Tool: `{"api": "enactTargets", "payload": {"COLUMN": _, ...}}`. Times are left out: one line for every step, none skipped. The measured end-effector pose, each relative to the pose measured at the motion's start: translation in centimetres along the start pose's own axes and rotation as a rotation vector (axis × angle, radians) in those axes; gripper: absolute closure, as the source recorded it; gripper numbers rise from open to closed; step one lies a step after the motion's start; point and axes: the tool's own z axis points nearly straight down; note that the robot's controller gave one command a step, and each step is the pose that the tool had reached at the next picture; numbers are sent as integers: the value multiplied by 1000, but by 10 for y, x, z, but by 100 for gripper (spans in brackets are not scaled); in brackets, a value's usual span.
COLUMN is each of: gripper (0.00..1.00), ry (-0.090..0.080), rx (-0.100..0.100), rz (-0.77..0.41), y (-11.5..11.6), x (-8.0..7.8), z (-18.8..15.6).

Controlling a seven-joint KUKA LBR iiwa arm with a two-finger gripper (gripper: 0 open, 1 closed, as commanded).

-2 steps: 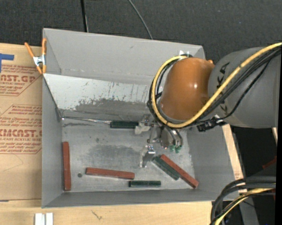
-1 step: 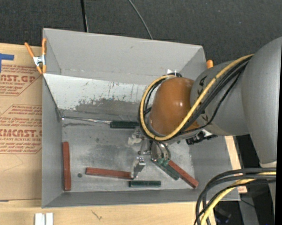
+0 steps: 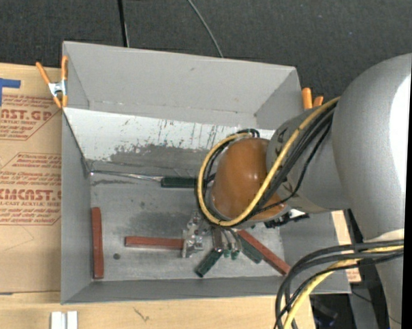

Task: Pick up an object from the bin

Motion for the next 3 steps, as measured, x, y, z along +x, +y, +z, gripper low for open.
{"api": "enactTargets", "payload": {"gripper": 0, "ry": 33, "rx": 4, "rz": -3, "y": -1, "x": 9, "z": 5}}
{"api": "enactTargets", "payload": {"gripper": 100, "ry": 13, "rx": 2, "rz": -1, "y": -1, "x": 3, "z": 1}}
{"api": "enactTargets", "payload": {"gripper": 100, "ry": 13, "rx": 2, "rz": -1, "y": -1, "x": 3, "z": 1}}
